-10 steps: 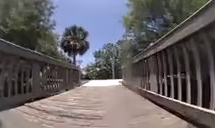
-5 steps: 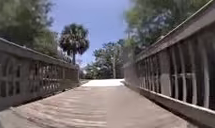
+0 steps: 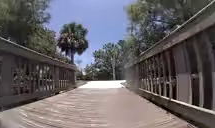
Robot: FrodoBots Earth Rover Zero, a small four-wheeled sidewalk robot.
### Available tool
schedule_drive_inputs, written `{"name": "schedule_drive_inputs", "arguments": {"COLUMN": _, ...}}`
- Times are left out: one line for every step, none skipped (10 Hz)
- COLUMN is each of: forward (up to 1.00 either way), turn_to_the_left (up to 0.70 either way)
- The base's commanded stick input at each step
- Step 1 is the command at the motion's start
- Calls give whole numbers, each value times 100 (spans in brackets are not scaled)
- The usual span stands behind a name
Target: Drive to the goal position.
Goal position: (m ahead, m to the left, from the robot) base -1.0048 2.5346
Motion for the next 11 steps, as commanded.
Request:
{"name": "schedule_drive_inputs", "arguments": {"forward": 70, "turn_to_the_left": 0}}
{"name": "schedule_drive_inputs", "arguments": {"forward": 70, "turn_to_the_left": 0}}
{"name": "schedule_drive_inputs", "arguments": {"forward": 70, "turn_to_the_left": 0}}
{"name": "schedule_drive_inputs", "arguments": {"forward": 70, "turn_to_the_left": 0}}
{"name": "schedule_drive_inputs", "arguments": {"forward": 70, "turn_to_the_left": 0}}
{"name": "schedule_drive_inputs", "arguments": {"forward": 70, "turn_to_the_left": 0}}
{"name": "schedule_drive_inputs", "arguments": {"forward": 70, "turn_to_the_left": 0}}
{"name": "schedule_drive_inputs", "arguments": {"forward": 70, "turn_to_the_left": 0}}
{"name": "schedule_drive_inputs", "arguments": {"forward": 70, "turn_to_the_left": 0}}
{"name": "schedule_drive_inputs", "arguments": {"forward": 70, "turn_to_the_left": 0}}
{"name": "schedule_drive_inputs", "arguments": {"forward": 70, "turn_to_the_left": 0}}
